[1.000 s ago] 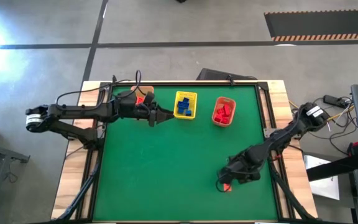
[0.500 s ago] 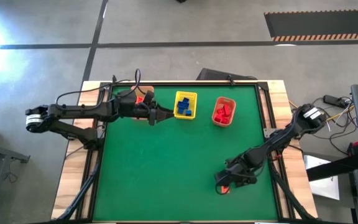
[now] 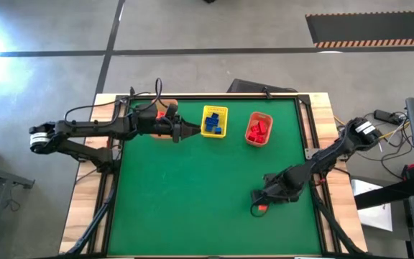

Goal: Sort & place blocks by color
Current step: Put the orange game piece into the light orange bin

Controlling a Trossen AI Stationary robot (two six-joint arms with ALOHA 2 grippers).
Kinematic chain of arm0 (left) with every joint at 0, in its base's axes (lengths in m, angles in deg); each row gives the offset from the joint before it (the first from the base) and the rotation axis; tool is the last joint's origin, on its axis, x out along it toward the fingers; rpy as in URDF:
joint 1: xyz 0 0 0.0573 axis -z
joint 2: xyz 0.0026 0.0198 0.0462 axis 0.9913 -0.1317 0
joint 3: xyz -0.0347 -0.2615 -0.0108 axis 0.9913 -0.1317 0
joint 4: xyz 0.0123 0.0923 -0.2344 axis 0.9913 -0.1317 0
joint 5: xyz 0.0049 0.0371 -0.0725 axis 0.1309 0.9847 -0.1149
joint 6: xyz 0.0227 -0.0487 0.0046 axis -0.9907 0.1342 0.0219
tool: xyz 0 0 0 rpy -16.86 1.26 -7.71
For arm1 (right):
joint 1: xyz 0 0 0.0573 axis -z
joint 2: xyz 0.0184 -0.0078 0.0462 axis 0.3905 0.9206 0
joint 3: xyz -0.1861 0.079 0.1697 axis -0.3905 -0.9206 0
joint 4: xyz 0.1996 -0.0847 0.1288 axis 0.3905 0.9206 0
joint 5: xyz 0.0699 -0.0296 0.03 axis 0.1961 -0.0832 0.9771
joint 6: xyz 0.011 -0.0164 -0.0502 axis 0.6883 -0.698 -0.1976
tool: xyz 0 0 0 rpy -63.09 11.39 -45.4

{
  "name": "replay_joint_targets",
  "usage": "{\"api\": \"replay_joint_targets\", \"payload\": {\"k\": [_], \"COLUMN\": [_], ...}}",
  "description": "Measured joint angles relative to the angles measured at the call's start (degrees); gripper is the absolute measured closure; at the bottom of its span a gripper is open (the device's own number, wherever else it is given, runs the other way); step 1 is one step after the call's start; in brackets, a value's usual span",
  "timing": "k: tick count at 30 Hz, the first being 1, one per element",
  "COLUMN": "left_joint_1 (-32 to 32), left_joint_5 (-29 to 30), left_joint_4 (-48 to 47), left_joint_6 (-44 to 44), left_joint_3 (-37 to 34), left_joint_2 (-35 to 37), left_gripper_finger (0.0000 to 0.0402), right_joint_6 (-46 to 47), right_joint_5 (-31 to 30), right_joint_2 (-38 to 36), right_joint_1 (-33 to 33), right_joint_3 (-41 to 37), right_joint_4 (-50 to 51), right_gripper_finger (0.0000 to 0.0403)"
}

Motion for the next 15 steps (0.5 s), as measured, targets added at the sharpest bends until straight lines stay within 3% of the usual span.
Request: {"api": "replay_joint_targets", "payload": {"k": [4, 8, 15], "left_joint_1": [-0.76, -1.1, -1.08], "left_joint_5": [0.0, 0.02, 0.01], "left_joint_4": [0.04, 0.06, 0.02], "left_joint_6": [0.1, 0.21, 0.39], "left_joint_3": [0.0, 0.0, 0.0], "left_joint_2": [0.0, 0.01, 0.01], "left_gripper_finger": [0.0201, 0.0201, 0.0201], "right_joint_6": [-0.67, -0.49, 0.06], "right_joint_5": [-2.71, -2.94, -2.6], "right_joint_2": [-2.98, -3.86, 0.88], "right_joint_1": [1.43, 1.56, 1.58], "right_joint_3": [0.75, 1.8, 3.35], "right_joint_4": [6.07, 5.02, 4.18], "right_gripper_finger": [0.0165, 0.0166, 0.0168]}}
